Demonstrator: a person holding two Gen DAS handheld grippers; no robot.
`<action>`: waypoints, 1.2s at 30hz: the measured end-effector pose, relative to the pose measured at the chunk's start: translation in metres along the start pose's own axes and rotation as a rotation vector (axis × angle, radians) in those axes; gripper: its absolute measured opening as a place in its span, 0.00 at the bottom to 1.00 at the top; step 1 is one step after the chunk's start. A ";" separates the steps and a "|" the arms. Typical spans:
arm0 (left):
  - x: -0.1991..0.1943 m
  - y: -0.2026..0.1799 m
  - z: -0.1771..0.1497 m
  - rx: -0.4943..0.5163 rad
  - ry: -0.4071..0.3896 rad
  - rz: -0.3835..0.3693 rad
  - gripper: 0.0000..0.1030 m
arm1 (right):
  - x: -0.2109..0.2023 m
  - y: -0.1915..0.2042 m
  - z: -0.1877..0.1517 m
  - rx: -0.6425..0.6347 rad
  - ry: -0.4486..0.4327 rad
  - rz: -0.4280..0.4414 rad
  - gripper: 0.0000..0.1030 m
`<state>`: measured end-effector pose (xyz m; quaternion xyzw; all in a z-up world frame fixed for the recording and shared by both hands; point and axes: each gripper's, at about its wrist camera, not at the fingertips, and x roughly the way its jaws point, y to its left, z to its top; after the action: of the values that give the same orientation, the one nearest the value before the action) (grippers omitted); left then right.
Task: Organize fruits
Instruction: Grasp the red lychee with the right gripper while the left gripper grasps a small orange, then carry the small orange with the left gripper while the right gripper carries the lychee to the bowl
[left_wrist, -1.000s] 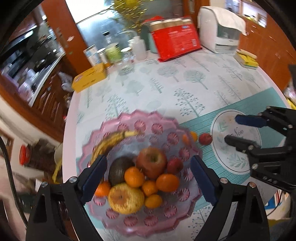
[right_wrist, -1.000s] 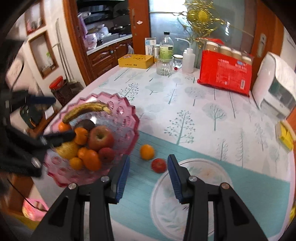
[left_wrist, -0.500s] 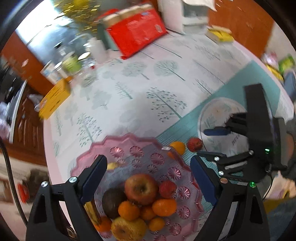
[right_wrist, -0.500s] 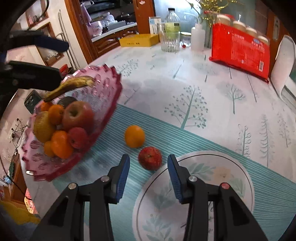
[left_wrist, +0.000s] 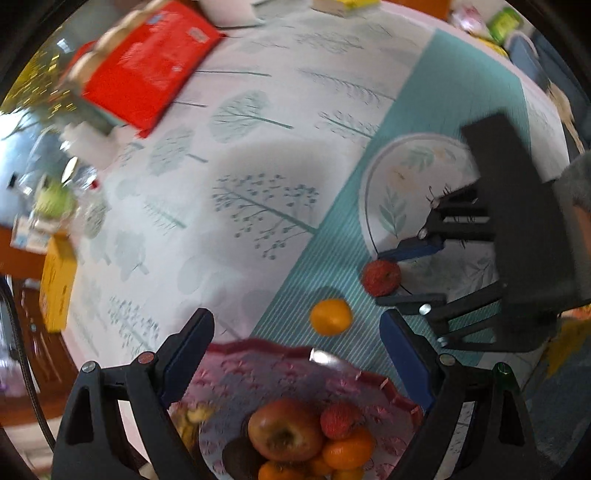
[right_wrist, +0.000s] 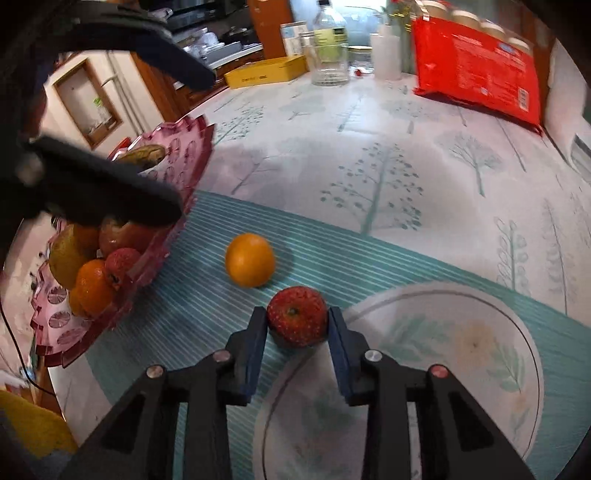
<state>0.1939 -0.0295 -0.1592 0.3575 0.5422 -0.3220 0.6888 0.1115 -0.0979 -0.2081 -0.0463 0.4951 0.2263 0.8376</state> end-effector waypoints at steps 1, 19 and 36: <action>0.006 -0.004 0.003 0.022 0.008 -0.003 0.88 | -0.002 -0.003 -0.001 0.014 -0.003 -0.001 0.32; 0.085 -0.023 0.019 0.219 0.302 -0.074 0.63 | -0.050 -0.034 0.001 0.217 -0.091 -0.055 0.32; 0.090 -0.011 0.021 0.137 0.303 -0.103 0.31 | -0.049 -0.031 -0.004 0.233 -0.082 -0.052 0.32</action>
<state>0.2139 -0.0582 -0.2454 0.4199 0.6342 -0.3357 0.5558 0.1010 -0.1431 -0.1728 0.0477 0.4822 0.1475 0.8623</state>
